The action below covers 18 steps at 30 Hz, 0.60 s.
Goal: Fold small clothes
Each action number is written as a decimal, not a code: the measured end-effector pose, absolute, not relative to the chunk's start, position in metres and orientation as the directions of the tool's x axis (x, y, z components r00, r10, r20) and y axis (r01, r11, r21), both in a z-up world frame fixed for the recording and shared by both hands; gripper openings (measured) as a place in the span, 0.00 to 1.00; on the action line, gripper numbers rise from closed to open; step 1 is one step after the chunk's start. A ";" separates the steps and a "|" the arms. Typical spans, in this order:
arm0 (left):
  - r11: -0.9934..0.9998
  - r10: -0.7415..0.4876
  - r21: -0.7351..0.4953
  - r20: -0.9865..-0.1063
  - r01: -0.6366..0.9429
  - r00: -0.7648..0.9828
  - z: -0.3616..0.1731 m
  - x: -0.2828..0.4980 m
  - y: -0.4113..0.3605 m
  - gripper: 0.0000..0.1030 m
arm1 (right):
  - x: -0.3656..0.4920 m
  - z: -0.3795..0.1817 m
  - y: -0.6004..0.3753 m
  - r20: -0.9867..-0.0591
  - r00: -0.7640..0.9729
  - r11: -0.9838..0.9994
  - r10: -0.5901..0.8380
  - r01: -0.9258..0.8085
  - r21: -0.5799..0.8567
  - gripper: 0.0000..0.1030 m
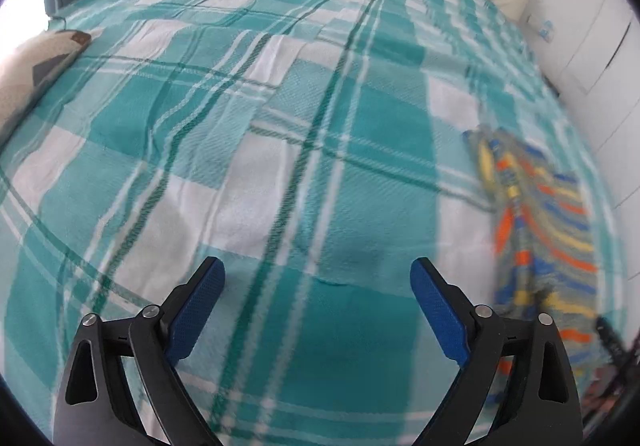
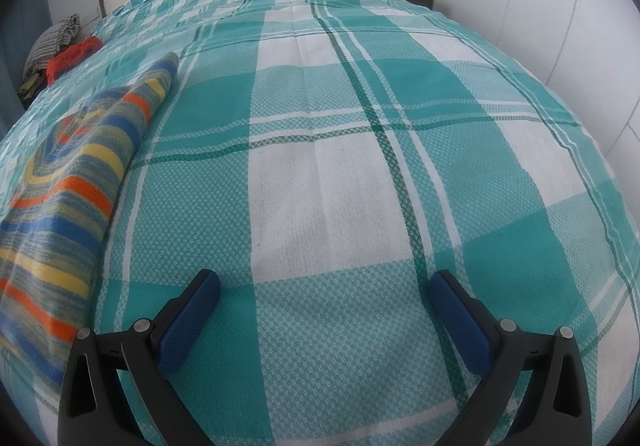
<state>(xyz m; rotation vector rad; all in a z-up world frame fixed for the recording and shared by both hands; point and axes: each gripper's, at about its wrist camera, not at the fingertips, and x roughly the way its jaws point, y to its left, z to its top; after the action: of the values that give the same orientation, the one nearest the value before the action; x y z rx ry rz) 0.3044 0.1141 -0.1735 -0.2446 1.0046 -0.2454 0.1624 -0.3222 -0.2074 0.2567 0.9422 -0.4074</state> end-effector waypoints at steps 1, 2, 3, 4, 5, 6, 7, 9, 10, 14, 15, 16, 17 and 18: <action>0.904 -0.415 -0.408 -0.760 0.129 0.501 -0.164 0.301 0.110 0.93 | 0.159 -0.199 -0.327 -0.810 0.566 0.903 -0.151 0.412 0.119 1.00; 0.867 -0.491 -0.466 -0.732 0.180 0.472 -0.157 0.301 0.100 0.95 | 0.154 -0.190 -0.330 -0.778 0.625 0.901 -0.073 0.375 0.217 1.00; 0.842 -0.538 -0.488 -0.725 0.231 0.431 -0.153 0.303 0.084 0.96 | 0.150 -0.179 -0.333 -0.733 0.680 0.891 0.003 0.331 0.310 1.00; 0.828 -0.561 -0.487 -0.731 0.279 0.388 -0.152 0.307 0.063 0.96 | 0.151 -0.171 -0.336 -0.684 0.724 0.871 0.089 0.277 0.406 1.00; 0.818 -0.571 -0.478 -0.742 0.320 0.351 -0.155 0.310 0.043 0.96 | 0.157 -0.166 -0.338 -0.635 0.749 0.836 0.187 0.218 0.504 1.00; 0.813 -0.570 -0.462 -0.758 0.355 0.318 -0.162 0.315 0.023 0.96 | 0.170 -0.166 -0.338 -0.596 0.750 0.790 0.286 0.168 0.590 1.00; 0.819 -0.549 -0.436 -0.784 0.372 0.291 -0.171 0.321 0.004 0.95 | 0.187 -0.170 -0.337 -0.576 0.725 0.741 0.378 0.135 0.657 1.00; 0.852 -0.479 -0.379 -0.843 0.361 0.245 -0.194 0.332 -0.023 0.95 | 0.224 -0.190 -0.329 -0.567 0.640 0.662 0.518 0.120 0.740 0.91; 0.867 -0.447 -0.341 -0.854 0.364 0.265 -0.198 0.333 -0.031 0.94 | 0.240 -0.201 -0.325 -0.568 0.608 0.642 0.555 0.122 0.757 0.87; 0.838 -0.486 -0.359 -0.833 0.410 0.265 -0.191 0.332 -0.046 0.17 | 0.281 -0.219 -0.290 -0.612 0.531 0.686 0.585 0.077 0.723 0.44; 0.846 -0.481 -0.364 -0.835 0.390 0.266 -0.190 0.333 -0.045 0.16 | 0.285 -0.216 -0.279 -0.658 0.522 0.742 0.542 0.071 0.667 0.26; 0.851 -0.472 -0.350 -0.837 0.391 0.277 -0.186 0.332 -0.046 0.16 | 0.288 -0.210 -0.268 -0.699 0.521 0.794 0.490 0.064 0.604 0.26; 0.851 -0.465 -0.330 -0.834 0.408 0.296 -0.178 0.329 -0.047 0.16 | 0.289 -0.202 -0.260 -0.723 0.528 0.831 0.446 0.057 0.554 0.26; 0.846 -0.470 -0.316 -0.822 0.429 0.321 -0.166 0.325 -0.049 0.16 | 0.287 -0.191 -0.253 -0.728 0.543 0.852 0.418 0.043 0.522 0.25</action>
<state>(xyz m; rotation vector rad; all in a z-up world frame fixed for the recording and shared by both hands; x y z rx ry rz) 0.3245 -0.0488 -0.1656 -0.0430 1.0947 -0.5903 0.2869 -0.2531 -0.1909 0.5237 0.9813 0.2354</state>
